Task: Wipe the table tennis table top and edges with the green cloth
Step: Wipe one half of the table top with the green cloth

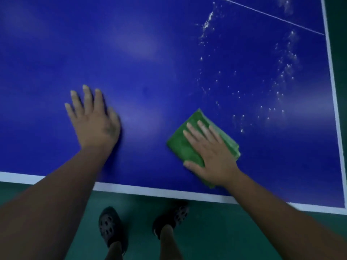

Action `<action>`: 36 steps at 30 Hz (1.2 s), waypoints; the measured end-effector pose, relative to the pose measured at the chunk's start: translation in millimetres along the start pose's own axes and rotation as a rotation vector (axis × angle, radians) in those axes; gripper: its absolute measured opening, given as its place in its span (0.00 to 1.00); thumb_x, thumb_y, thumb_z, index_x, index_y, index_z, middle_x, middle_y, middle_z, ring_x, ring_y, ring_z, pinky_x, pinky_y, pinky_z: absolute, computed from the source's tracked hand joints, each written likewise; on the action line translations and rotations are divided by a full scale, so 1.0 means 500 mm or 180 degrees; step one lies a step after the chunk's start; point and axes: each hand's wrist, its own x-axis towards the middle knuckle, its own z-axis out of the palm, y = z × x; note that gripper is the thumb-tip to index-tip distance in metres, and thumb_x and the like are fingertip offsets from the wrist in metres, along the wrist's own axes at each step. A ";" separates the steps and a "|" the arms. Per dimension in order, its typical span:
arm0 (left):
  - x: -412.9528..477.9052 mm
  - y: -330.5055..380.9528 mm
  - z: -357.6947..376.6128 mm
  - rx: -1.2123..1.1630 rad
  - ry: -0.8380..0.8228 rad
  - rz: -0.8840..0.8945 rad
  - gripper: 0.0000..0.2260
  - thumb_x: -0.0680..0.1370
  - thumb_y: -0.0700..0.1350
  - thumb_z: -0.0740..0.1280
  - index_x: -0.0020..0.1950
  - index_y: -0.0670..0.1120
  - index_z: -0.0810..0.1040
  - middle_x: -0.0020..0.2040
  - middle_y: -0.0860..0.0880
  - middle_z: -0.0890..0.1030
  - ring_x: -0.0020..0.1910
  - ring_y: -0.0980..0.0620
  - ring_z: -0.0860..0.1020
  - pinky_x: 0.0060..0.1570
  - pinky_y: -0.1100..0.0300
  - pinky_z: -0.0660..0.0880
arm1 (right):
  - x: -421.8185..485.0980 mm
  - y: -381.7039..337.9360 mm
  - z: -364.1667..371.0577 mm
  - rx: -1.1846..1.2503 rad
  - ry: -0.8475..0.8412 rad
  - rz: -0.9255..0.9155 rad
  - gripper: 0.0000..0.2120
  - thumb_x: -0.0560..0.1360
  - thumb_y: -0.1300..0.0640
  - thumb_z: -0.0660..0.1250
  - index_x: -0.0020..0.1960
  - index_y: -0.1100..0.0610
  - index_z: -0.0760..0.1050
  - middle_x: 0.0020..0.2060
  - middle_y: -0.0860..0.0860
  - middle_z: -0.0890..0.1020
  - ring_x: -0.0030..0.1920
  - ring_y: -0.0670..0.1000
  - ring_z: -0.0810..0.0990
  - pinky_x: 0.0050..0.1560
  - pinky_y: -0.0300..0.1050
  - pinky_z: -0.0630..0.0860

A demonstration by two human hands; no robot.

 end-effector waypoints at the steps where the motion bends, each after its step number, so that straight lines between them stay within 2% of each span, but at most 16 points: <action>1: 0.008 0.048 0.013 0.0013 0.0007 -0.0145 0.30 0.87 0.52 0.55 0.87 0.41 0.58 0.88 0.41 0.54 0.87 0.34 0.48 0.84 0.35 0.44 | -0.037 -0.001 0.009 -0.0008 -0.0016 -0.0108 0.42 0.84 0.28 0.56 0.89 0.48 0.50 0.89 0.46 0.50 0.89 0.55 0.47 0.87 0.62 0.48; 4: 0.013 0.129 0.053 0.0228 0.0099 -0.0381 0.33 0.88 0.57 0.50 0.89 0.41 0.49 0.89 0.42 0.47 0.88 0.39 0.44 0.85 0.37 0.42 | -0.094 0.040 0.004 0.0015 -0.0188 -0.0504 0.42 0.83 0.28 0.60 0.89 0.48 0.53 0.88 0.46 0.54 0.88 0.56 0.50 0.87 0.61 0.46; 6: 0.014 0.129 0.072 0.0313 0.0176 -0.0405 0.34 0.87 0.60 0.48 0.89 0.41 0.49 0.89 0.43 0.48 0.88 0.40 0.44 0.85 0.37 0.43 | -0.078 0.098 -0.013 0.0023 -0.0357 -0.0719 0.41 0.83 0.28 0.60 0.89 0.46 0.54 0.88 0.45 0.54 0.88 0.55 0.51 0.87 0.61 0.46; 8: 0.018 0.122 0.077 0.0320 0.0202 -0.0417 0.35 0.86 0.61 0.47 0.89 0.41 0.50 0.89 0.44 0.49 0.88 0.41 0.45 0.85 0.38 0.43 | -0.029 0.163 -0.033 0.0028 -0.0321 -0.0620 0.41 0.83 0.28 0.59 0.88 0.46 0.55 0.88 0.45 0.55 0.88 0.55 0.51 0.87 0.63 0.48; 12: 0.023 0.128 0.078 0.0287 0.0214 -0.0456 0.36 0.85 0.61 0.48 0.88 0.41 0.52 0.89 0.44 0.50 0.88 0.42 0.46 0.86 0.39 0.44 | 0.081 0.238 -0.059 -0.0033 -0.0043 -0.0041 0.40 0.84 0.29 0.56 0.88 0.49 0.55 0.88 0.46 0.54 0.88 0.54 0.48 0.87 0.64 0.50; 15: 0.024 0.129 0.077 0.0249 0.0298 -0.0487 0.36 0.85 0.61 0.51 0.88 0.41 0.55 0.89 0.44 0.53 0.88 0.42 0.48 0.86 0.39 0.45 | 0.073 0.212 -0.049 -0.0070 0.0088 0.0208 0.41 0.85 0.29 0.54 0.89 0.51 0.54 0.89 0.47 0.52 0.88 0.55 0.48 0.87 0.62 0.47; 21: 0.025 0.131 0.080 0.0179 0.0442 -0.0507 0.35 0.85 0.60 0.52 0.87 0.40 0.57 0.88 0.43 0.55 0.88 0.42 0.50 0.86 0.39 0.45 | -0.058 0.091 0.000 0.0097 -0.0013 -0.0074 0.41 0.84 0.30 0.60 0.89 0.51 0.55 0.88 0.49 0.55 0.88 0.59 0.53 0.86 0.64 0.49; 28: 0.026 0.130 0.083 0.0117 0.0515 -0.0498 0.35 0.85 0.59 0.54 0.87 0.41 0.58 0.88 0.44 0.56 0.88 0.42 0.50 0.86 0.41 0.44 | 0.150 0.130 -0.032 0.0043 0.0040 -0.0459 0.39 0.84 0.30 0.58 0.88 0.48 0.55 0.88 0.45 0.53 0.88 0.53 0.49 0.87 0.60 0.47; 33: 0.026 0.132 0.082 0.0105 0.0546 -0.0500 0.35 0.85 0.60 0.54 0.87 0.41 0.59 0.88 0.45 0.56 0.88 0.43 0.50 0.86 0.40 0.45 | 0.338 0.185 -0.070 -0.0116 0.0282 0.0126 0.39 0.85 0.30 0.54 0.88 0.50 0.56 0.88 0.47 0.55 0.88 0.55 0.50 0.87 0.61 0.50; 36: 0.027 0.133 0.081 0.0117 0.0571 -0.0491 0.34 0.85 0.59 0.54 0.87 0.41 0.59 0.88 0.44 0.57 0.88 0.42 0.51 0.86 0.40 0.45 | 0.344 0.152 -0.060 -0.0224 0.0422 0.0555 0.39 0.86 0.31 0.51 0.89 0.53 0.54 0.88 0.50 0.53 0.88 0.57 0.49 0.87 0.61 0.49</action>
